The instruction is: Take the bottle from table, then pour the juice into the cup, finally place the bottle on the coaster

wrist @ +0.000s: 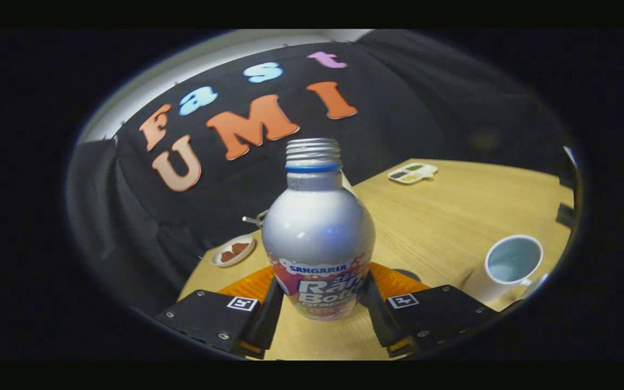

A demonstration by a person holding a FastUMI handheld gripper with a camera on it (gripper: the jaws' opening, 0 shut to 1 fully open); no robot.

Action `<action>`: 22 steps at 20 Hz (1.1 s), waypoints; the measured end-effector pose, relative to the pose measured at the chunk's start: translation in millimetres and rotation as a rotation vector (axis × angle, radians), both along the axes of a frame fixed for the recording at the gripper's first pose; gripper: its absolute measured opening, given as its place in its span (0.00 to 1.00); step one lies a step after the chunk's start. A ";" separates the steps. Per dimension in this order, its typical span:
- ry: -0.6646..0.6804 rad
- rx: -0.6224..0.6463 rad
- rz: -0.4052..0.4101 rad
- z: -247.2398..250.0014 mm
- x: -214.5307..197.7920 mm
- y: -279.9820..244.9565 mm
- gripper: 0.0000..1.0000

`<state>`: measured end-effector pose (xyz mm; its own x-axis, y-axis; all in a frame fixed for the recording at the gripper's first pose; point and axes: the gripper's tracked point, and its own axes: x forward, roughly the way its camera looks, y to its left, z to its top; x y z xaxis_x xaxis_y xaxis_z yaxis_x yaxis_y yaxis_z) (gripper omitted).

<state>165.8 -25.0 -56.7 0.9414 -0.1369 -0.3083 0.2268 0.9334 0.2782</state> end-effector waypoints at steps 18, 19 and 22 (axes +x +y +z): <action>0.083 -0.300 -0.035 -52.0 22.4 -36.9 0.75; 0.083 -0.297 -0.038 -52.8 22.7 -39.6 0.75; 0.094 -0.294 -0.044 -58.9 22.9 -42.9 0.77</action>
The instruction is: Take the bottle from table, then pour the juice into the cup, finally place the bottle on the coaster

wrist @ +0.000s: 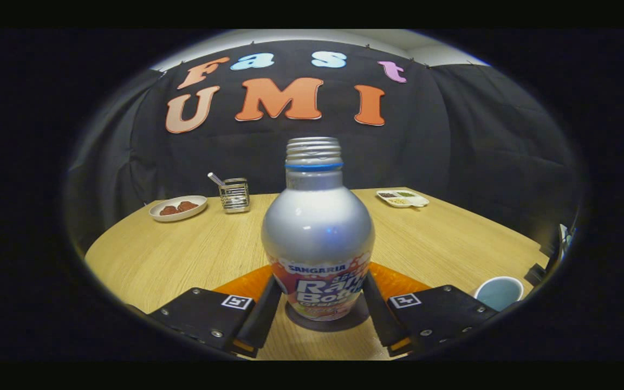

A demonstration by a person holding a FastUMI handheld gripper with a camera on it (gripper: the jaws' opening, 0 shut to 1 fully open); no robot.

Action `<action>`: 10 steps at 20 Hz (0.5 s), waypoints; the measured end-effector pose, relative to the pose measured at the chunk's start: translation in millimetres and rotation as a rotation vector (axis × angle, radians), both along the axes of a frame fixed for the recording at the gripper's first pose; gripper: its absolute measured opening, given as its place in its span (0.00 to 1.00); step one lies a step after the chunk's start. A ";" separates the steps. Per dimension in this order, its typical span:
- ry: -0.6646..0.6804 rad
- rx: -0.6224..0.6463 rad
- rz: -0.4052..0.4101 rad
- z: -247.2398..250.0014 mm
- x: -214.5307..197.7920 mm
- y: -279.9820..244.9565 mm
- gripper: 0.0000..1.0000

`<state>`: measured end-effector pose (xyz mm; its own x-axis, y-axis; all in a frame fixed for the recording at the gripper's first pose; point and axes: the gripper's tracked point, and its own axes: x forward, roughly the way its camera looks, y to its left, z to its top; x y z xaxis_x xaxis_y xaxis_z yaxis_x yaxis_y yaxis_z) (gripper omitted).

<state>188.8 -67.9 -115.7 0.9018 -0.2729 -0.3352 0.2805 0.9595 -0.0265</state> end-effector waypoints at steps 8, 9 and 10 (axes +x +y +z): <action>-0.021 -0.004 -0.019 10.4 -19.8 2.1 0.98; -0.027 0.002 -0.019 13.3 -25.3 3.9 0.98; -0.032 0.010 -0.016 17.0 -30.7 7.1 0.98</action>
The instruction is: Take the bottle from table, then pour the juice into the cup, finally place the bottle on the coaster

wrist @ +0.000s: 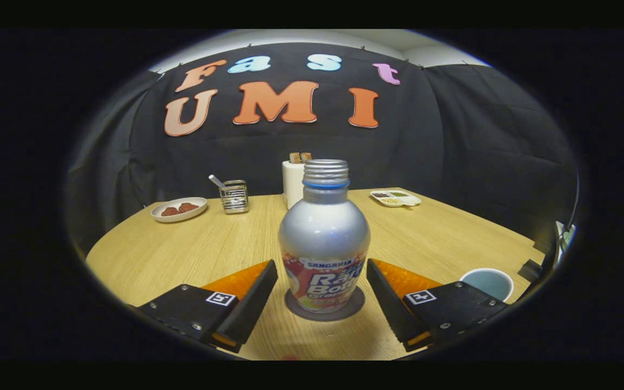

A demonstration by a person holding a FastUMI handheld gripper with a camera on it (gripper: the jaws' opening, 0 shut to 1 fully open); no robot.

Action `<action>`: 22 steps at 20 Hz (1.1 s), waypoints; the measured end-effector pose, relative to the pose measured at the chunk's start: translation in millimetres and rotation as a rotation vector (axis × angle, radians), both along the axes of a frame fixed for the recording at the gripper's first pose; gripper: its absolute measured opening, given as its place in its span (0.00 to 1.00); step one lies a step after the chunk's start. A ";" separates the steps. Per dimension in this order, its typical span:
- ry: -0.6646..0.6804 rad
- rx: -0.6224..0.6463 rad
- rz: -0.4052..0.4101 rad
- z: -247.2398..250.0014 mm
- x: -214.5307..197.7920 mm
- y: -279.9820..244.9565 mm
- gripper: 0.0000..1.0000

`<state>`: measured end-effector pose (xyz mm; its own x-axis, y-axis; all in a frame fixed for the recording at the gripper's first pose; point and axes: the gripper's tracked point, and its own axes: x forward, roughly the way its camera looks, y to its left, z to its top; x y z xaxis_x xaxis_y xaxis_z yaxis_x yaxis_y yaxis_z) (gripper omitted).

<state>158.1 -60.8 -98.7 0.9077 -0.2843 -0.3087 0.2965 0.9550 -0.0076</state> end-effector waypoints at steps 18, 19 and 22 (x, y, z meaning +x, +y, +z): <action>-0.215 -0.032 0.301 88.4 -123.7 144.4 0.97; -0.202 -0.036 0.289 84.7 -124.6 141.6 0.97; -0.186 -0.052 0.277 81.9 -125.9 138.5 0.97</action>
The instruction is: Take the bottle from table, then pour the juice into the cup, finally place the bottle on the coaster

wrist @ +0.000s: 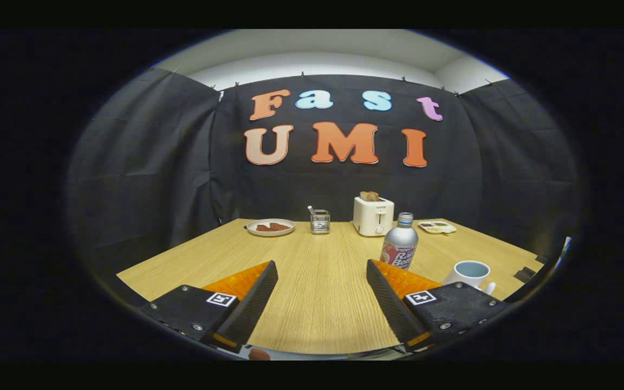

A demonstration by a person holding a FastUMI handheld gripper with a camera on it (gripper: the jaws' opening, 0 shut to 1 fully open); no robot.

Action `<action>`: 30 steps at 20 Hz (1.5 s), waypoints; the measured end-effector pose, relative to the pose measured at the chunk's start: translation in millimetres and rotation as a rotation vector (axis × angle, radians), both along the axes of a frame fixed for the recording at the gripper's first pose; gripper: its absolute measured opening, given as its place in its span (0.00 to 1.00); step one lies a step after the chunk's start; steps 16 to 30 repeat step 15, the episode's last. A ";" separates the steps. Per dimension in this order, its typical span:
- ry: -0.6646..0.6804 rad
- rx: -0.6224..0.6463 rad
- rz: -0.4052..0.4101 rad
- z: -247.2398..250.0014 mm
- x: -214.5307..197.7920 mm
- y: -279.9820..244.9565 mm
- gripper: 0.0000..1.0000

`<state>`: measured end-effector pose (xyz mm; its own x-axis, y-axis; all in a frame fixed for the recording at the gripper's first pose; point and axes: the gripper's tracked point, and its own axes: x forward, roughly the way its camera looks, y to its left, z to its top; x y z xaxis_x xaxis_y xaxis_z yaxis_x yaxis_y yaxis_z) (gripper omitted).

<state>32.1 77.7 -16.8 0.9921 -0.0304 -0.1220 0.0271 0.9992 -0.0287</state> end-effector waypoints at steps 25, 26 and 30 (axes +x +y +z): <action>0.017 -0.007 -0.032 -1.9 2.6 -10.5 0.97; 0.017 -0.007 -0.032 -1.9 2.6 -10.5 0.97; 0.017 -0.007 -0.032 -1.9 2.6 -10.5 0.97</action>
